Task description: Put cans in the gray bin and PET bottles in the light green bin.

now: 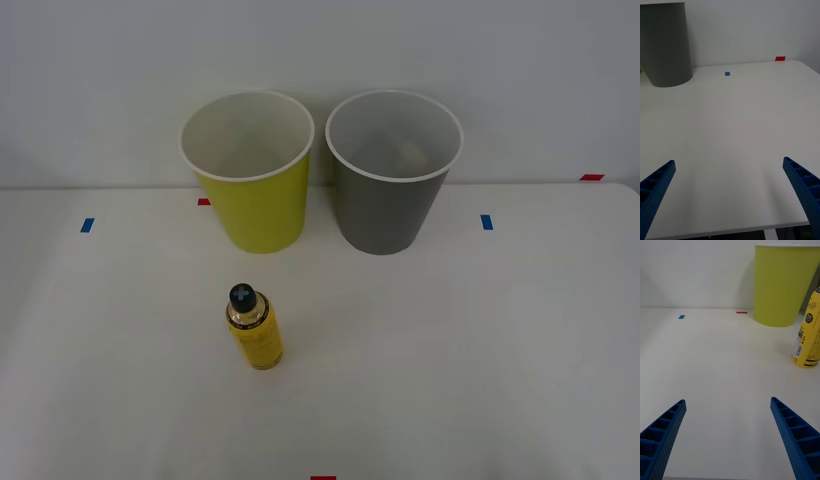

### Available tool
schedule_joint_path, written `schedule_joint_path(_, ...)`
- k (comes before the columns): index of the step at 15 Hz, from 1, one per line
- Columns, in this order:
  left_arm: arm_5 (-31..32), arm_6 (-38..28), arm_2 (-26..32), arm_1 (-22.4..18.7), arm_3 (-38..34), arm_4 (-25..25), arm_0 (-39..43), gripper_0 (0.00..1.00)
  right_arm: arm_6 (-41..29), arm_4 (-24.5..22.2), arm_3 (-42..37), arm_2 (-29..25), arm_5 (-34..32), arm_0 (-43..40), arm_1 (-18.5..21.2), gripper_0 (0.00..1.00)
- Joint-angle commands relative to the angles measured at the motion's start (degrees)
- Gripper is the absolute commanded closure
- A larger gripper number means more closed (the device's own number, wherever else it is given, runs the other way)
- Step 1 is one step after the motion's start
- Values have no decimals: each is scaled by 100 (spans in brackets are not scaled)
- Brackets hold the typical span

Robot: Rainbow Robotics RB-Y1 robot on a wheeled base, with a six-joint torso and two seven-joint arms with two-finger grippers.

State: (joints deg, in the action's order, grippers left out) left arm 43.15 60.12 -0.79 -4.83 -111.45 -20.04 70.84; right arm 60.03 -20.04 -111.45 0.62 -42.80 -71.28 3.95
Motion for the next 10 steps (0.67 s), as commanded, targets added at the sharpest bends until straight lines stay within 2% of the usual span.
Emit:
schedule_joint_path(1, 0, 0, 0, 0, 0, 0, 0, 23, 0, 0, 0, 0, 0, 0, 0, 0)
schedule_joint_path(3, -88, 9, -53, -26, 281, -35, -184, 23, 0, 0, 0, 0, 0, 0, 0, 0)
schedule_joint_path(4, 88, 26, 0, -97, 369, -9, -237, 20, 0, 0, 0, 0, 0, 0, 0, 0)
schedule_joint_path(5, 193, 18, 53, -193, 378, 9, -307, 9, 0, 0, 0, 0, 0, 0, 0, 0)
schedule_joint_path(7, 273, 35, 53, -378, 387, 44, -527, 3, 0, 0, 0, 0, 0, 0, 0, 0)
schedule_joint_path(10, 325, 141, -35, -888, 677, 62, -1142, 0, 0, 0, 0, 0, 0, 0, 0, 0)
